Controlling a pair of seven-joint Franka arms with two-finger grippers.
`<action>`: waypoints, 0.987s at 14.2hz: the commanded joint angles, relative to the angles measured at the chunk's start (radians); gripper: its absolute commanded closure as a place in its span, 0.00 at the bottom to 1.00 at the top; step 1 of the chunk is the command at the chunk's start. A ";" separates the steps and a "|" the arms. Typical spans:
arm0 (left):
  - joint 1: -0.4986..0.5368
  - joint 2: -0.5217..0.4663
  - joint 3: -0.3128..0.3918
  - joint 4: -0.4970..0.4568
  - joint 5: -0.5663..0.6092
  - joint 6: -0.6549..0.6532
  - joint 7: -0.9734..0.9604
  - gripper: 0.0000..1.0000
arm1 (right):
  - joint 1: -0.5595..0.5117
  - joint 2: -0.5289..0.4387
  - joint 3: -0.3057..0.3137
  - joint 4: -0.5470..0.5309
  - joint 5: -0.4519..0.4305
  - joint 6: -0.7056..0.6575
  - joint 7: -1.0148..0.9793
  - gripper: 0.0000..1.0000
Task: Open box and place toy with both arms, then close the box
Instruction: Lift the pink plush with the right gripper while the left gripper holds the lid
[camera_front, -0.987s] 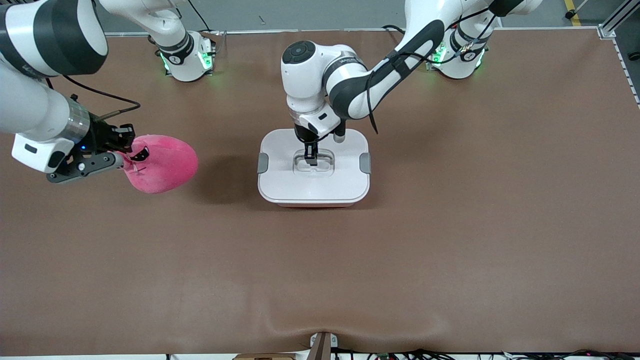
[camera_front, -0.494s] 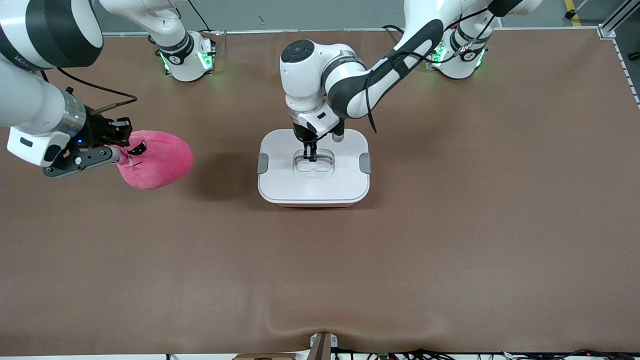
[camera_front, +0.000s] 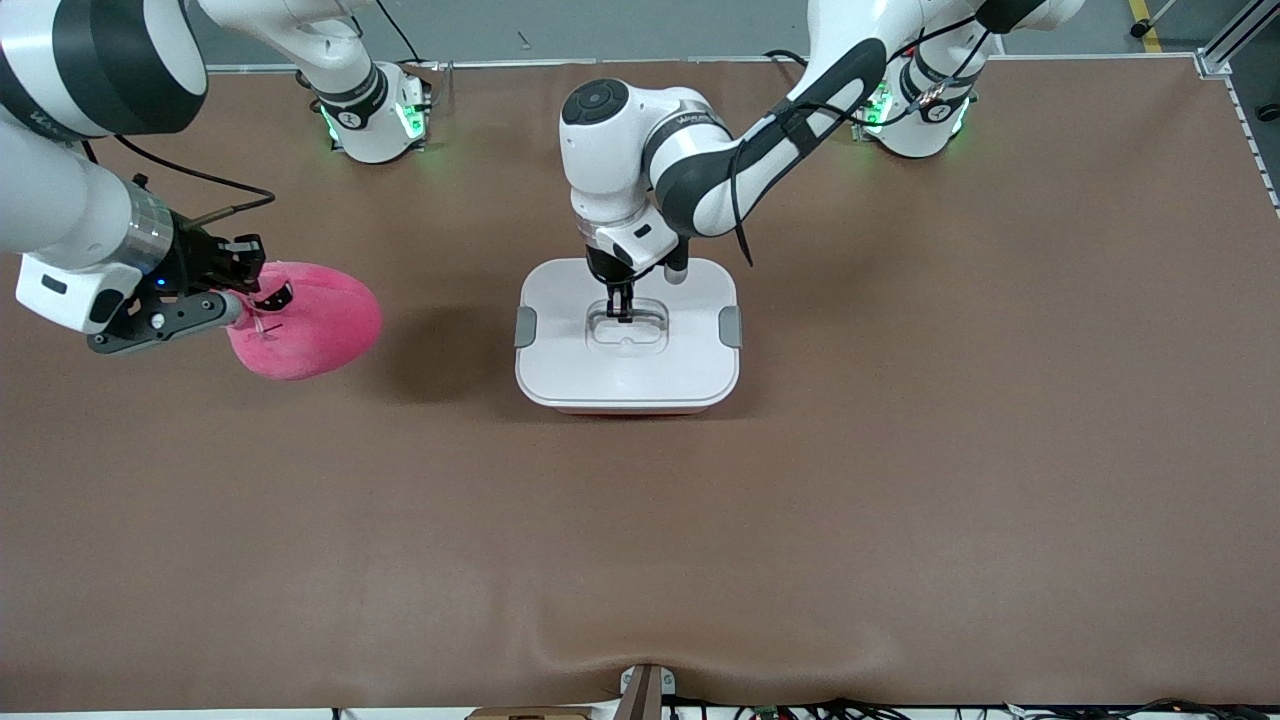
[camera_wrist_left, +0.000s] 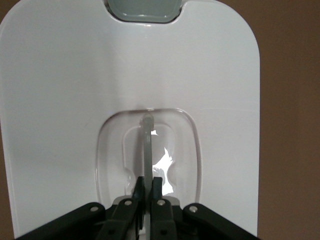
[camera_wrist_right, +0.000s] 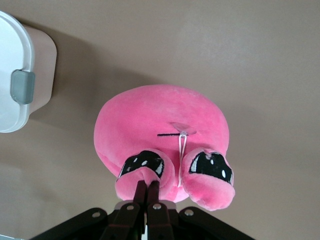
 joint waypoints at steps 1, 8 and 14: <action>-0.020 -0.002 -0.004 0.016 0.067 -0.008 -0.202 1.00 | 0.015 -0.005 -0.005 0.012 0.002 -0.009 -0.014 1.00; -0.004 -0.058 -0.014 0.014 0.050 -0.023 -0.152 1.00 | 0.014 -0.007 -0.002 0.025 0.006 -0.017 -0.017 1.00; 0.041 -0.137 -0.021 0.014 -0.083 -0.080 0.029 1.00 | 0.056 -0.004 -0.004 0.046 0.009 0.003 -0.147 1.00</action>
